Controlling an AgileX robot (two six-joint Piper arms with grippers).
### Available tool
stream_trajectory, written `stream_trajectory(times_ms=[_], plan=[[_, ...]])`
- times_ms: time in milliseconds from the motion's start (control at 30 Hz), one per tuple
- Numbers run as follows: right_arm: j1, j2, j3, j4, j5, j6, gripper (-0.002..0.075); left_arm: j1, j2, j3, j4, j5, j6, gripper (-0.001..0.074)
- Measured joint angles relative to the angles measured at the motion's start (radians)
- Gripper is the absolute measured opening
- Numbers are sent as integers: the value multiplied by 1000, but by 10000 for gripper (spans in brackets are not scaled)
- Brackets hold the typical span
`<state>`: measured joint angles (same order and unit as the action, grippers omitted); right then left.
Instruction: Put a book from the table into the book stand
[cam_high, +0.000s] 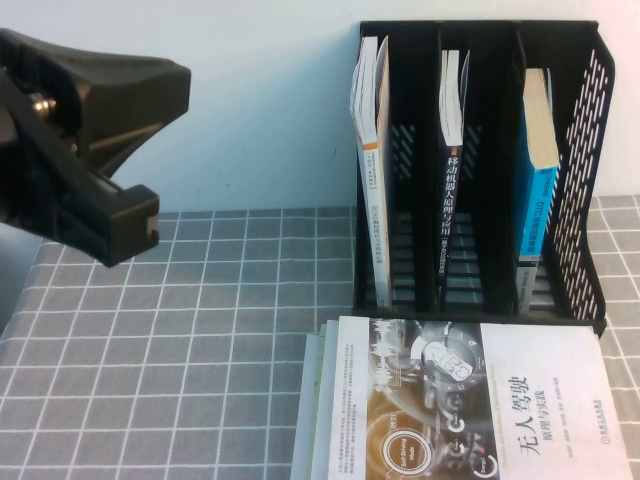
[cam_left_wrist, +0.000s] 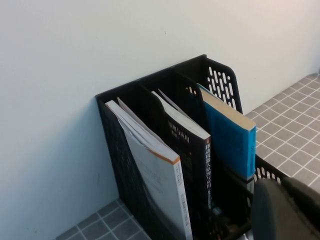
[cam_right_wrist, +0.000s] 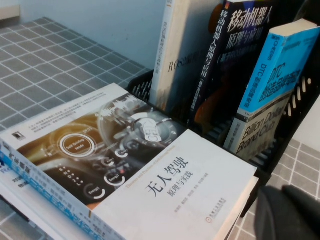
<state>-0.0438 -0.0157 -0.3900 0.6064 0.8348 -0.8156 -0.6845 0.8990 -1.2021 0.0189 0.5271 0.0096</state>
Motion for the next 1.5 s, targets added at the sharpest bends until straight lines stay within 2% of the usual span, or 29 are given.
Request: stream_trajectory(times_ms=[100, 267, 533, 733, 967, 1267, 1500], plan=[[0, 0, 0, 2, 0, 0, -3, 33, -33, 28, -24, 0, 0, -1], [0, 0, 0, 2, 0, 0, -3, 142, -194, 166, -57, -22, 0, -1], [0, 0, 0, 4, 0, 0, -3, 305, -574, 565, 87, -243, -10, -3], [0, 0, 0, 4, -1, 0, -3, 411, -761, 908, 120, -420, -10, -3], [0, 0, 0, 4, -1, 0, -3, 480, -903, 1200, 105, -457, -172, -3], [0, 0, 0, 8, -1, 0, -3, 501, -908, 1222, 86, -263, -216, -3], [0, 0, 0, 8, -1, 0, -3, 501, -910, 1221, 44, -218, -216, -3]])
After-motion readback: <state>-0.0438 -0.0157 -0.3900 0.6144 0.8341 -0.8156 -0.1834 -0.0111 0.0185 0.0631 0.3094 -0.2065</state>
